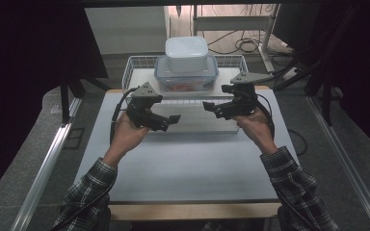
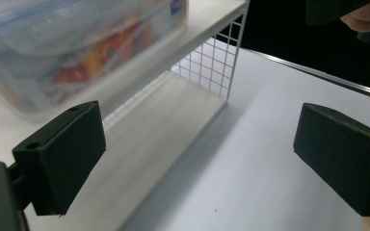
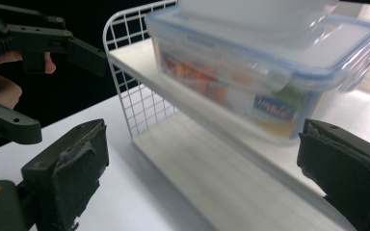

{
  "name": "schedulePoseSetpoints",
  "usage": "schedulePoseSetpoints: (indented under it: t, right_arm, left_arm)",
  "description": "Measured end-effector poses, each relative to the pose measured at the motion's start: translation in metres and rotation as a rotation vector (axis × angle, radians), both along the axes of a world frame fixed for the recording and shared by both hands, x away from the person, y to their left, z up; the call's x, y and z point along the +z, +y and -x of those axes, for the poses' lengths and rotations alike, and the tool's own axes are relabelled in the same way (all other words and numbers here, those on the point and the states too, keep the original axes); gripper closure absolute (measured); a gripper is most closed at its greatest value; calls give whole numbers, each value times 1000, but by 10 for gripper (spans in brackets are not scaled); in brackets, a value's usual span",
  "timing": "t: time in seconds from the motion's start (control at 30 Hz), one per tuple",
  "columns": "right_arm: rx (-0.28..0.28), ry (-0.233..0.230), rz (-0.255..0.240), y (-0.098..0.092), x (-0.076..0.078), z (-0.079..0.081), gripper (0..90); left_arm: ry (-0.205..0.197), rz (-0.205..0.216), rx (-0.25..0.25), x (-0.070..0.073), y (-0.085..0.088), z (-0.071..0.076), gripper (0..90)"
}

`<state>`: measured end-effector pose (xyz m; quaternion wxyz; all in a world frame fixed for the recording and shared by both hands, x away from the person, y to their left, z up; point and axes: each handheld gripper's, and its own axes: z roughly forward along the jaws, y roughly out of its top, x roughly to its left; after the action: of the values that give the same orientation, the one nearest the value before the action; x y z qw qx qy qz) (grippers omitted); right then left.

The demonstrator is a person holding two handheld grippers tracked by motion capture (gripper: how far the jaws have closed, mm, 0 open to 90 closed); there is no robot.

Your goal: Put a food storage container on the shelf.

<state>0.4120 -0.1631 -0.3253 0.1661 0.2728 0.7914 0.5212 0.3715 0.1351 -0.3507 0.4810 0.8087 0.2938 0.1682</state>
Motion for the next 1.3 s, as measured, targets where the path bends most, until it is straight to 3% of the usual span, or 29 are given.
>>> schedulePoseSetpoints:
  t: [0.37, 0.9, 1.3]
  right_arm:
    - [16, 11, 15, 1, -21, 9, 33]
    - [23, 23, 71, 4, -53, 21, 30]
    - [26, 42, 109, -2, -80, 33, 27]
  left_arm:
    - [29, 26, -47, -26, 2, 8, 23]
    - [35, 25, -50, -66, -1, 26, 26]
    - [41, 1, -34, -91, -3, 39, 28]
